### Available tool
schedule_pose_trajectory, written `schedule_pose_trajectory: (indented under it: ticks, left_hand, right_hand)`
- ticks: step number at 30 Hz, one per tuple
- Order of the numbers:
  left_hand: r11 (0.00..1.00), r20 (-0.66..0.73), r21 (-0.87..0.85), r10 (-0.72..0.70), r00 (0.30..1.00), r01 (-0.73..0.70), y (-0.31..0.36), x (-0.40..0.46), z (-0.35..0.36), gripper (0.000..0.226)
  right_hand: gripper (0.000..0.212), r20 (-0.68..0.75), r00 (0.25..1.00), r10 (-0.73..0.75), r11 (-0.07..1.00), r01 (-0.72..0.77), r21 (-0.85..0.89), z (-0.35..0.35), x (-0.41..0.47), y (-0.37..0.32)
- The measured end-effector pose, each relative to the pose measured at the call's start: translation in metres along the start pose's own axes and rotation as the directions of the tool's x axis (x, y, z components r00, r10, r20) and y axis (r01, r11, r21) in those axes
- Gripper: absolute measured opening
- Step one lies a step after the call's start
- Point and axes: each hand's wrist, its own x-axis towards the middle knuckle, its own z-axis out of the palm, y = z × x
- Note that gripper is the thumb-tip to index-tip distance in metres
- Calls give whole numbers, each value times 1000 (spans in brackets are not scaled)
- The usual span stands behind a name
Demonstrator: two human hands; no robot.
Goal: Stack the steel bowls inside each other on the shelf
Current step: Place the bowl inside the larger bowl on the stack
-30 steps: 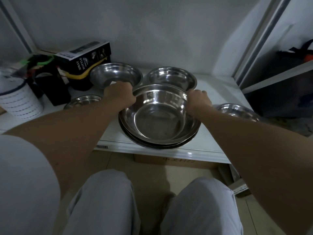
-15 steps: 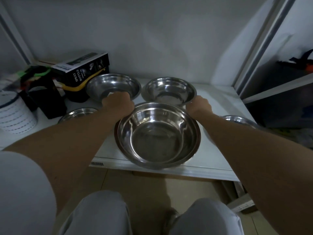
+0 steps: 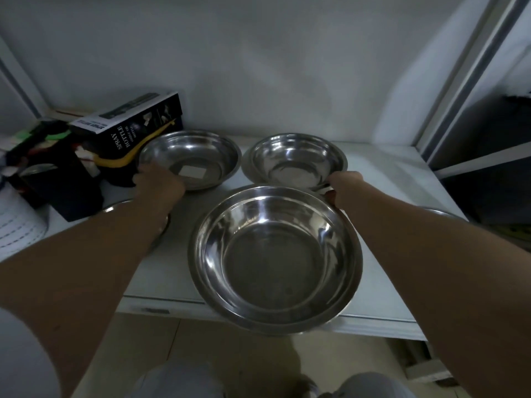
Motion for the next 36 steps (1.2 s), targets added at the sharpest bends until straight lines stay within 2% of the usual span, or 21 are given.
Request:
schedule_pose_trajectory:
  ticks: [2, 5, 9, 13, 15, 19, 23, 27, 29, 32, 36]
  left_hand:
    - [995, 18, -96, -13, 1000, 15, 3, 6, 2, 67]
    - [957, 23, -249, -148, 989, 149, 14, 9, 7, 57]
    - [972, 70, -232, -28, 997, 44, 38, -7, 18, 45]
    - [938, 141, -347, 48, 989, 4, 71, -30, 37, 49]
    - [906, 212, -420, 49, 976, 46, 81, -30, 47, 52]
    - [936, 252, -350, 61, 966, 32, 82, -25, 46, 61]
    - [918, 162, -397, 65, 985, 4, 88, -9, 26, 46]
    - [862, 219, -505, 78, 973, 45, 95, 30, 41, 61]
    - [889, 235, -453, 49, 971, 65, 88, 43, 58, 60]
    - [933, 208, -360, 92, 974, -12, 87, 9, 43, 49]
    - [984, 144, -157, 111, 983, -88, 87, -13, 35, 43]
  right_hand:
    - [24, 19, 1000, 12, 997, -13, 83, 1, 0, -5]
    - [24, -13, 999, -39, 985, 41, 167, -5, -2, -15]
    - [35, -48, 991, -122, 946, 131, 296, -26, -9, -27]
    - [31, -35, 990, -136, 912, 139, 386, -33, -15, -46]
    - [30, -9, 989, -146, 926, 140, 350, -25, -17, -52]
    - [28, 42, 987, -157, 955, 141, 259, 1, -18, -56]
    - [18, 91, 984, -156, 975, 138, 176, 28, -16, -62]
    - [7, 95, 982, -160, 987, 158, 37, 44, -13, -62]
    - [13, 32, 973, -227, 966, 229, -124, 47, -6, -59]
    - [32, -9, 957, -291, 901, 271, -340, 48, 2, -52]
    - [17, 56, 971, -232, 898, 236, -372, 50, 3, -38]
